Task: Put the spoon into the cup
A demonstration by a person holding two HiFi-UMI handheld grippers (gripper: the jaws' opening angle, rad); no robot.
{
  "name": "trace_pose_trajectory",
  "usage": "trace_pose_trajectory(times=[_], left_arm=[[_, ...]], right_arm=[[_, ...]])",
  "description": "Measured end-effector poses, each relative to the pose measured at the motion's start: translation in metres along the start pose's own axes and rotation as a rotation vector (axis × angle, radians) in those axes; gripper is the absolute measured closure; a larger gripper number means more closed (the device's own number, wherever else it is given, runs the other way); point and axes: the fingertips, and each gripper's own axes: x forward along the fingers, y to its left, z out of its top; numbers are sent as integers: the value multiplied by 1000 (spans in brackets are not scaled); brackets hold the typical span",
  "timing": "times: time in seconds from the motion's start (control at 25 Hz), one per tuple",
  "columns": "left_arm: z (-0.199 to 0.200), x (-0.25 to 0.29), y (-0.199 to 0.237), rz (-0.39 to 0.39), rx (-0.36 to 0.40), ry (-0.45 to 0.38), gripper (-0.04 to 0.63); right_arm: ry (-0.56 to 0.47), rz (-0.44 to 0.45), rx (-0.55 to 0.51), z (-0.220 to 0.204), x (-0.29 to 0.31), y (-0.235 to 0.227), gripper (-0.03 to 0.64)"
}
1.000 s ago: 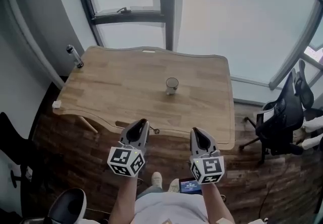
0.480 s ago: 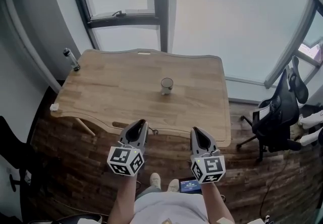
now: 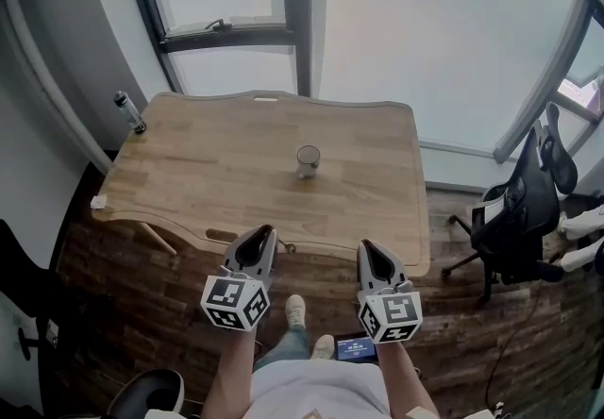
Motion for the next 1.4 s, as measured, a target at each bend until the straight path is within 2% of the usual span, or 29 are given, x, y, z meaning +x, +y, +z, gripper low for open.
trace_pose_trajectory(times=[0.24,0.72,1.16,1.4], left_arm=[[-5,37,16,-16,-9,15,543],[0,164,77,-61,-40,53,543],[12,252,138,-92,-69,80,543],[11,290,157,-134,-79,101,543]], right_arm=[[28,-11,3,-9,32,-13,584],[69,-106,-5,-4,147,-77,586],[115,-140,9,-1,240,-101,586],[133,-169,23,-4,278,-110,586]])
